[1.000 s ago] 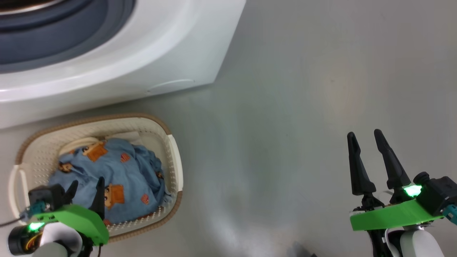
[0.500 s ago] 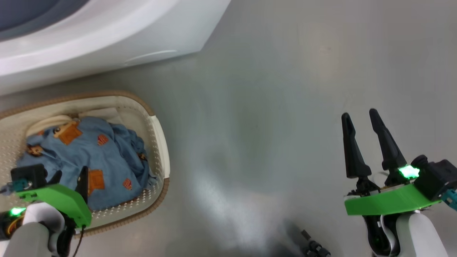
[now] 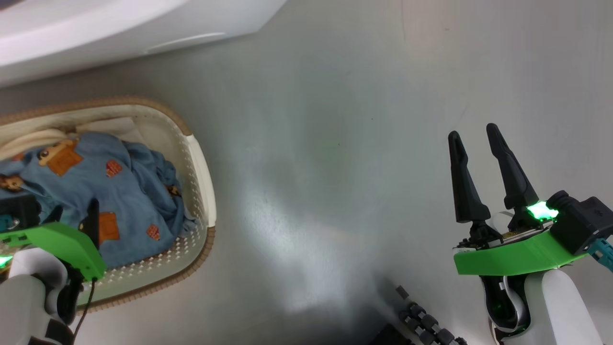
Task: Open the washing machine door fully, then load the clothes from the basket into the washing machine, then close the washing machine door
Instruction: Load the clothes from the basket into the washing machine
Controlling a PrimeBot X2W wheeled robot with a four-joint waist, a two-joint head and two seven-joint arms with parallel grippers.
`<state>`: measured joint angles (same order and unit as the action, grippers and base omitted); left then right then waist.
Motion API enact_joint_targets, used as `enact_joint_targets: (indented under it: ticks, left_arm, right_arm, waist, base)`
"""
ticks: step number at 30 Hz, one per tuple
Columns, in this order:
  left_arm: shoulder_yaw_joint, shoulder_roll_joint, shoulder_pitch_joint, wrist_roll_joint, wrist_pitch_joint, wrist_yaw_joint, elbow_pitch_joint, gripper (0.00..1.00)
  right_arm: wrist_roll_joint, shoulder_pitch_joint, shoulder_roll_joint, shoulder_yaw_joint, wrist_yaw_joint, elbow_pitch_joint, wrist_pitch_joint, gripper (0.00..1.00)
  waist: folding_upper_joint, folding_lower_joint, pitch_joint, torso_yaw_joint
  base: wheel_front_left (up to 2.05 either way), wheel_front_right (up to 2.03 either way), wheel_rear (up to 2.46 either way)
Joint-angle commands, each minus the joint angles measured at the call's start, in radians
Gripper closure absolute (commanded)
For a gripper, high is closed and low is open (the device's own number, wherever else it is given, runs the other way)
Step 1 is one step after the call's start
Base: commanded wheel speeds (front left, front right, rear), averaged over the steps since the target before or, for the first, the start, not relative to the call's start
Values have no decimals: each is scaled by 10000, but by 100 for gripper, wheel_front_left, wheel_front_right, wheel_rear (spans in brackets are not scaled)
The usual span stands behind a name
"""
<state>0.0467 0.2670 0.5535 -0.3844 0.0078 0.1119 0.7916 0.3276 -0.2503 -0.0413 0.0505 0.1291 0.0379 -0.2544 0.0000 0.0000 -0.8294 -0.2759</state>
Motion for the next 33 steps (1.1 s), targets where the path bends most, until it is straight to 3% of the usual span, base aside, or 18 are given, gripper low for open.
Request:
enact_joint_targets:
  ticks: [1, 22, 25, 26, 27, 29, 31, 33]
  left_arm:
    - [-235, 347, -83, -54, -43, 31, -53, 0]
    - [96, 694, 806, -85, -137, -17, 422, 0]
    - [144, 686, 965, -66, -244, -56, 610, 21]
    - [190, 658, 1073, -45, -326, -83, 756, 51]
    - [212, 636, 1127, -43, -367, -84, 839, 58]
    - [279, 596, 1237, -13, -483, -82, 993, 86]
    - [340, 537, 1335, -2, -600, -75, 1156, 100]
    - [400, 472, 1423, -10, -735, -54, 1320, 100]
  right_arm:
    - [208, 124, -89, 209, 16, 229, -74, 0]
    - [223, -96, -89, 242, 16, 528, -74, 0]
    - [197, -85, -89, 209, 16, 591, -74, 0]
    - [169, -85, -89, 170, 16, 625, -74, 0]
    - [159, -85, -89, 142, 16, 646, -74, 0]
    - [128, -79, -89, 88, 16, 687, -74, 0]
    - [108, -71, -89, 37, 16, 720, -74, 0]
    - [75, -67, -89, -6, 16, 736, -74, 0]
  waist:
    - [0, 0, -201, -76]
    - [0, 0, -1121, -336]
    - [0, 0, -1214, -351]
    - [0, 0, -1261, -351]
    - [0, 0, -1278, -344]
    - [0, 0, -1304, -321]
    - [0, 0, -1306, -281]
    - [0, 0, -1285, -230]
  base:
    - [0, 0, 0]
    - [0, 0, 0]
    - [0, 0, 0]
    - [0, 0, 0]
    - [0, 0, 0]
    - [0, 0, 0]
    - [0, 0, 0]
    - [0, 0, 0]
